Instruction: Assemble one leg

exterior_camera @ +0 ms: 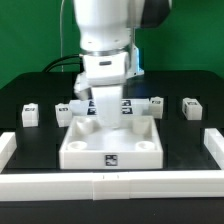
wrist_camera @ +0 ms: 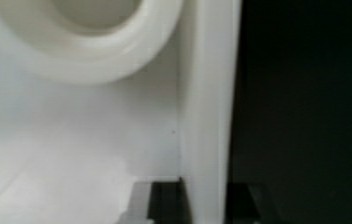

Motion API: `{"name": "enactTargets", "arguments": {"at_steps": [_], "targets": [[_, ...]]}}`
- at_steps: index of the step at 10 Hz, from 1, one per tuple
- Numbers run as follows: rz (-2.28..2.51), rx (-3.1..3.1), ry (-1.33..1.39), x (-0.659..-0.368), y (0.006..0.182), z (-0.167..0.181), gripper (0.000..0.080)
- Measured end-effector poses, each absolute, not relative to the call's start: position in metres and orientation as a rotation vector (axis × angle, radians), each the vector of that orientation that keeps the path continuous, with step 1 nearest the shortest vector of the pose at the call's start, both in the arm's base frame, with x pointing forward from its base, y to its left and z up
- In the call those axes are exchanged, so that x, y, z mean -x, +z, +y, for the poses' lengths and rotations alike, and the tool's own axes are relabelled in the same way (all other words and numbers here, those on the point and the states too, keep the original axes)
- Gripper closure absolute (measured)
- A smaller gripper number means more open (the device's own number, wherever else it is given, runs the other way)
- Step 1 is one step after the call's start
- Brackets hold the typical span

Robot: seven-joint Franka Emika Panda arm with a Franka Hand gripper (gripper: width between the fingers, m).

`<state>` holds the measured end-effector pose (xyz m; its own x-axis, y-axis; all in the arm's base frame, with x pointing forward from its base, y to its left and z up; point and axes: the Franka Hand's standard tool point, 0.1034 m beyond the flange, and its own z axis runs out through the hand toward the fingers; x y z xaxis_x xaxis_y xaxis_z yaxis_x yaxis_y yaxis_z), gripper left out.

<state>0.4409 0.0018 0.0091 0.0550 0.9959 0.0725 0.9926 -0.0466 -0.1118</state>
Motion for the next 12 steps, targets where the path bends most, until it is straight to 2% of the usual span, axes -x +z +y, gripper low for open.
{"name": "enactTargets", "arguments": {"at_steps": [4,8,9,11,12], "targets": [[-2.112,2.146,-0.031,-0.482,0.009,0.059,0.0728],[-2.129,2.137,-0.054,-0.484,0.008,0.067,0.0729],[-2.128,2.137,-0.054,-0.484,0.008,0.067,0.0641],[-2.128,2.138,-0.053,-0.483,0.008,0.067,0.0365],[-2.127,2.138,-0.053,-0.483,0.008,0.067,0.0365]]}}
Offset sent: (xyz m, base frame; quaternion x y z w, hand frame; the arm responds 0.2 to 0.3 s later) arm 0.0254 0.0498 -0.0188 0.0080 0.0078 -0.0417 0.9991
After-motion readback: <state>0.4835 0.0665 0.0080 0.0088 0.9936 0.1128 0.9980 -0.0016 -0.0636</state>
